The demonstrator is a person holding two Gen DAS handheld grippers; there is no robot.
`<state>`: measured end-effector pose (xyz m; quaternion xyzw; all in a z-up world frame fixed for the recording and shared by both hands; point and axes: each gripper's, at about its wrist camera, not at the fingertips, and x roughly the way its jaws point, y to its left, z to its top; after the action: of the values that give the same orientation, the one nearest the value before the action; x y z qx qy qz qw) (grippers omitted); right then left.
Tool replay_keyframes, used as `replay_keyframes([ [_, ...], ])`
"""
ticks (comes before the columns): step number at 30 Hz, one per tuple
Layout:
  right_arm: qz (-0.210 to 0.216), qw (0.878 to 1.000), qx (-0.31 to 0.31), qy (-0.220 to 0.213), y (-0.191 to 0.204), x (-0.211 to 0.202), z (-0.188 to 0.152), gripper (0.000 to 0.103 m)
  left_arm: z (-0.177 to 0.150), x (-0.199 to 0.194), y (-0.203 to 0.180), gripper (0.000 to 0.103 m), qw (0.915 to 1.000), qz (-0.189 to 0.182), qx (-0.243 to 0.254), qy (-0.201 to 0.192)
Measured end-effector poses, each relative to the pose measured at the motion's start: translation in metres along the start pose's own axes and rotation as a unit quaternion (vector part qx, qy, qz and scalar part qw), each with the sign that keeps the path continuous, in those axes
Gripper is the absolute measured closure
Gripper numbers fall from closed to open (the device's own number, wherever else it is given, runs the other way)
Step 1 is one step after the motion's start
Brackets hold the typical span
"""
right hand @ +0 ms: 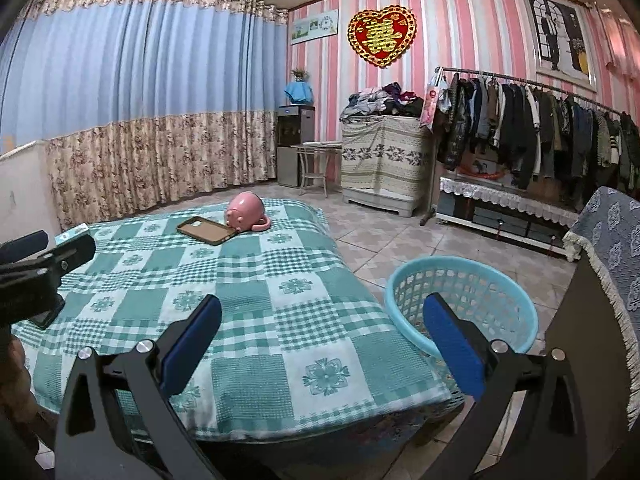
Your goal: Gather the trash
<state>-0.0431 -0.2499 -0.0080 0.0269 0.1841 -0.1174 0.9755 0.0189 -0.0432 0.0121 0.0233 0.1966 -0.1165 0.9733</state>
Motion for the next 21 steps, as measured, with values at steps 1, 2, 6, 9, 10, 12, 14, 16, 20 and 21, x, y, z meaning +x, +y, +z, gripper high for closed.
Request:
replay_keyframes([
  [1,-0.001,1.000,0.001,0.000,-0.0006,0.0006,-0.0001,0.005,-0.0007,0.0002,-0.0010,0.005,1.0000,0.002,0.001,-0.002],
  [2,-0.003,1.000,0.002,-0.001,-0.0013,0.0005,0.0001,0.005,-0.0021,0.0000,-0.0018,0.005,1.0000,0.002,0.002,-0.002],
  [6,-0.003,1.000,0.006,-0.010,-0.0031,-0.0021,0.0009,0.005,-0.0065,0.0016,-0.0049,0.005,1.0000,-0.005,0.008,0.001],
  [9,-0.003,1.000,0.003,-0.013,-0.0023,-0.0020,0.0012,0.005,-0.0074,0.0011,-0.0049,0.005,0.9999,-0.008,0.007,-0.001],
  [10,-0.003,1.000,0.001,-0.015,-0.0018,-0.0023,0.0015,0.005,-0.0075,0.0015,-0.0046,0.005,0.9999,-0.008,0.007,-0.001],
  [12,-0.001,1.000,-0.003,-0.018,-0.0003,-0.0013,0.0036,0.005,-0.0079,0.0013,-0.0042,0.005,1.0000,-0.006,0.006,-0.001],
  [14,0.005,1.000,-0.007,-0.012,0.0010,0.0035,0.0055,0.005,-0.0079,0.0019,-0.0037,0.005,1.0000,-0.005,0.004,0.000],
  [16,0.010,1.000,-0.007,-0.011,0.0019,0.0062,0.0067,0.005,-0.0077,0.0023,-0.0034,0.005,1.0000,-0.006,0.003,0.000],
  [20,0.014,1.000,-0.018,-0.019,0.0035,0.0062,0.0096,0.005,-0.0074,0.0029,-0.0032,0.005,1.0000,-0.004,0.002,-0.002],
  [21,0.013,1.000,-0.018,-0.020,0.0036,0.0064,0.0094,0.005,-0.0076,0.0039,-0.0039,0.005,1.0000,-0.004,0.003,-0.002],
])
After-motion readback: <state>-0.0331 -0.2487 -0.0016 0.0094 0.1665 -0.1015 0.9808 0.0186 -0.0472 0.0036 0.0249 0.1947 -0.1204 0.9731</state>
